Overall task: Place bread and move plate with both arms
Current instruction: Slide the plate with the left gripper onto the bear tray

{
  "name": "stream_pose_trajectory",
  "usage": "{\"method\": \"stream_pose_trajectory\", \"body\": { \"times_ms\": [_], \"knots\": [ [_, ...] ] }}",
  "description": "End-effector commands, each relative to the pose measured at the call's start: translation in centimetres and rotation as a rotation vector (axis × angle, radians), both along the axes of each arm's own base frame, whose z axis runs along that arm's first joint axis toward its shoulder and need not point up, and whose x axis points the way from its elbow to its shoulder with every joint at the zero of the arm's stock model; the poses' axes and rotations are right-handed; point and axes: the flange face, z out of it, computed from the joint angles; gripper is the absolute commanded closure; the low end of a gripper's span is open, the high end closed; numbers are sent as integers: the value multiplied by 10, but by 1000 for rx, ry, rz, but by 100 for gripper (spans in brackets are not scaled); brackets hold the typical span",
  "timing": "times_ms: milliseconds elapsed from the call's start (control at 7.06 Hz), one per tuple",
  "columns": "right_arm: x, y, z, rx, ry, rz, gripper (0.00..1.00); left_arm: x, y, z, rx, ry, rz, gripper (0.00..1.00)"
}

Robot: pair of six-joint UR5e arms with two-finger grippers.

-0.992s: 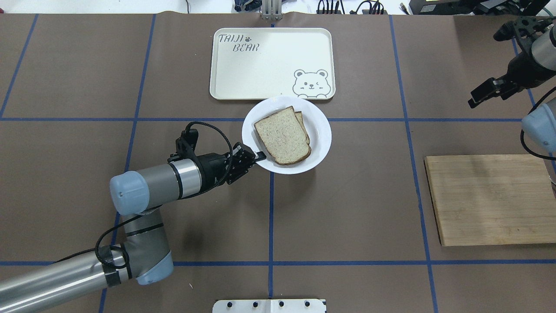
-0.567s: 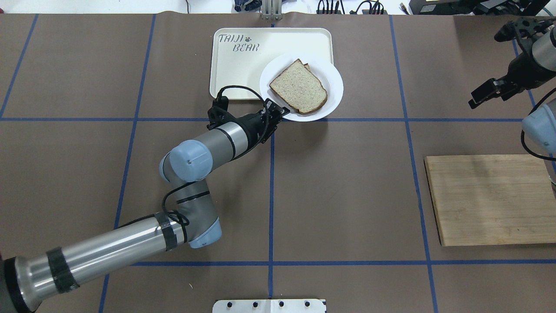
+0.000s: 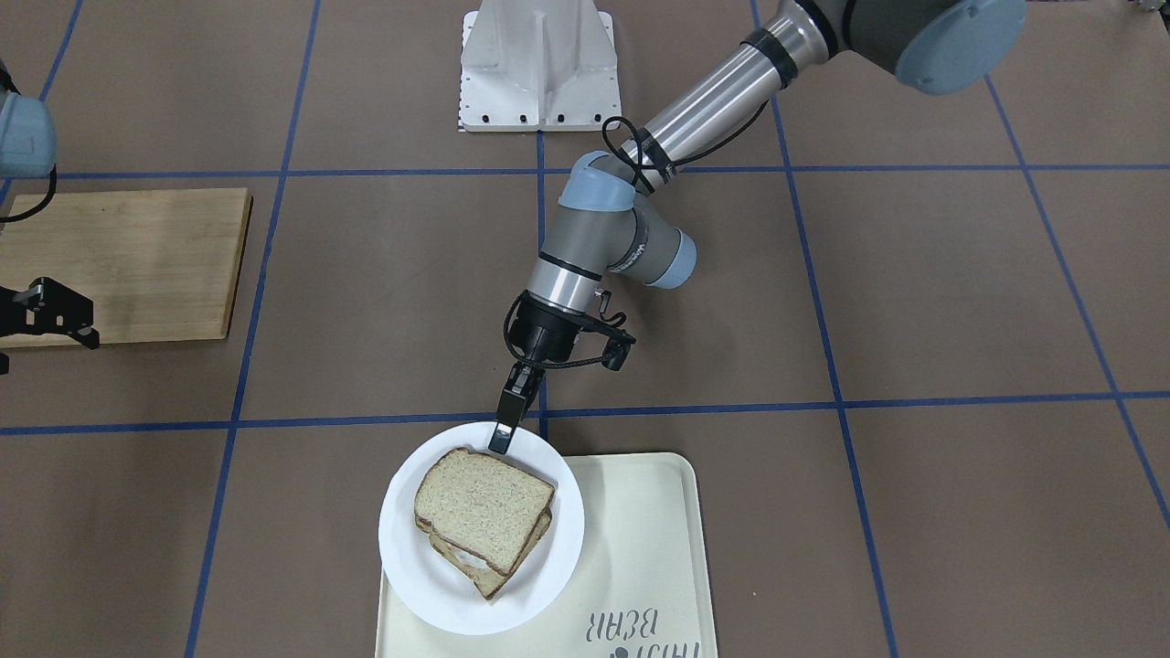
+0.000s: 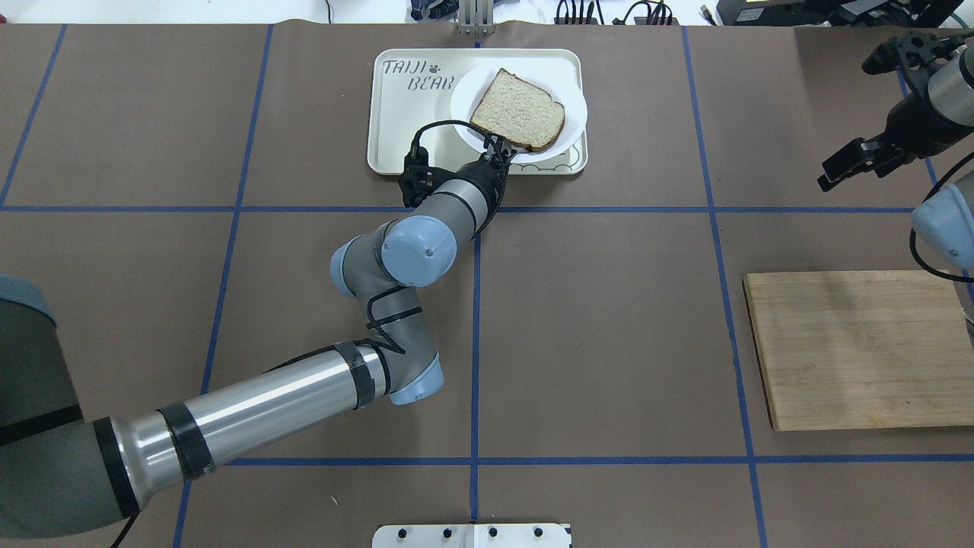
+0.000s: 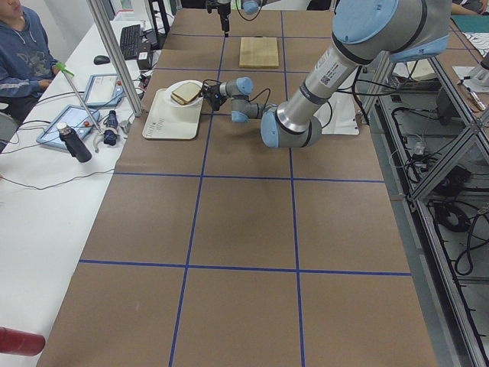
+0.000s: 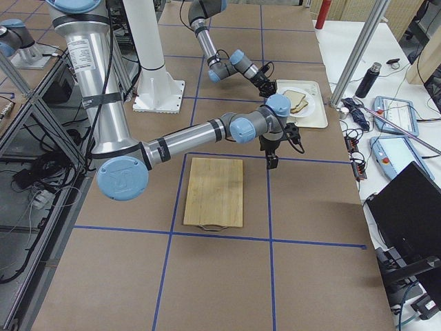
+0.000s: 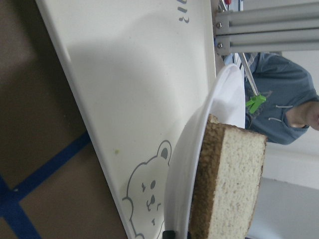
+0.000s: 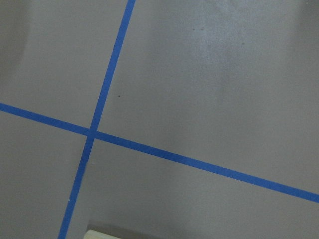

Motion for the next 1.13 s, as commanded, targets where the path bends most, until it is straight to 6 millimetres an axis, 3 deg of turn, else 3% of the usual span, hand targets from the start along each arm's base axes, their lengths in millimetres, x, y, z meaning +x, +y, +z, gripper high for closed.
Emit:
{"method": "stream_pose_trajectory", "body": {
  "times_ms": [0, 709, 850, 992],
  "knots": [
    [-2, 0, -2, 2, -1, -2, 0, 13, -12, -2, -64, 15, -65, 100],
    [-13, -1, -7, 10, -6, -20, 0, 27, -19, -18, -91, 15, -78, 100],
    [-13, 0, -8, 12, -6, -20, 0, 27, -19, -21, -90, 16, -78, 92],
    [-13, 0, -8, 12, -6, -20, 0, 27, -19, -22, -89, 17, -78, 2]
  ]
}}
